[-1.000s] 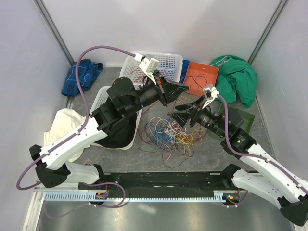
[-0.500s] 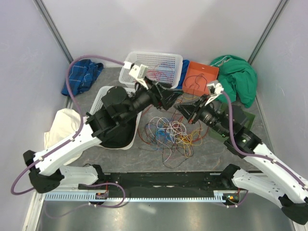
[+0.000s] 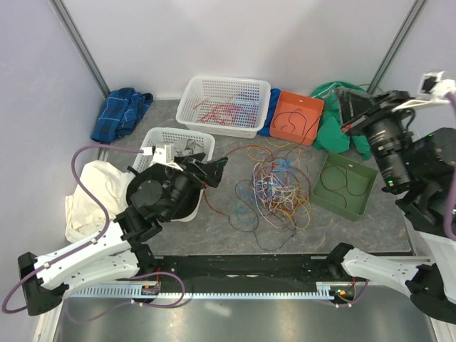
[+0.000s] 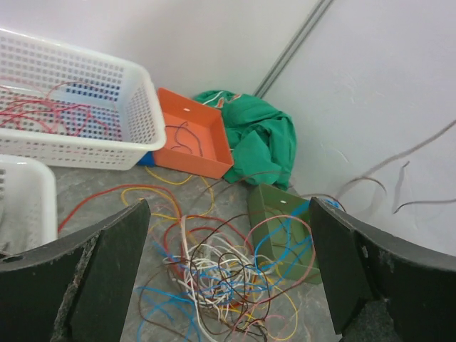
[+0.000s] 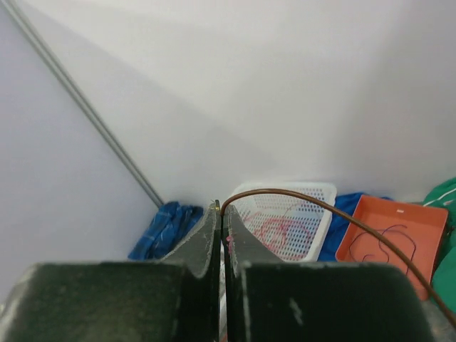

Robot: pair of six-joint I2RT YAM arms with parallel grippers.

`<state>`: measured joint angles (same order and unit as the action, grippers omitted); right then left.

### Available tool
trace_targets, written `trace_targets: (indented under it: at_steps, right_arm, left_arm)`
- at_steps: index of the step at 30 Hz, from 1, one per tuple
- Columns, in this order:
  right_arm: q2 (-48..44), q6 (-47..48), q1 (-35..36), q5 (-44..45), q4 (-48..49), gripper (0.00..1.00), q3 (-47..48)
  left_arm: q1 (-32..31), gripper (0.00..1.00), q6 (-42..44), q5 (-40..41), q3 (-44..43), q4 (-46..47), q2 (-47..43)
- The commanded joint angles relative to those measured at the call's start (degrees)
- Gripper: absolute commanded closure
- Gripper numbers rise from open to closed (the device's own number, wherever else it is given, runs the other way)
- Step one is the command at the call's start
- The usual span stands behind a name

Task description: Untangle the cables

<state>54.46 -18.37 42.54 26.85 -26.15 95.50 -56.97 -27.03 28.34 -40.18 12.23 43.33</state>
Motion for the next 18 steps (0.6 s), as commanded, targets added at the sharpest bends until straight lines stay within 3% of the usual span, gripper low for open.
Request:
trace_targets:
  at_steps: [1, 9, 13, 18]
  right_arm:
    - [2.8, 1.8, 0.1, 6.0, -7.3, 1.0, 10.8]
    - [8.0, 1.0, 0.1, 5.1, -14.0, 1.0, 22.9]
    - [7.5, 1.8, 0.0, 9.6, -14.2, 1.0, 21.9]
    - [5.4, 4.0, 0.0, 19.8, -13.5, 1.0, 15.5]
  left_arm:
    - [0.2, 0.0, 1.0, -6.5, 3.5, 15.8, 3.9]
    - [0.0, 0.0, -0.5, -28.2, 9.8, 50.6, 19.1]
    - [-0.2, 0.0, -4.9, -31.4, 9.3, 51.6, 25.1]
    - [-0.2, 0.0, -8.6, -29.9, 8.0, 42.6, 27.5]
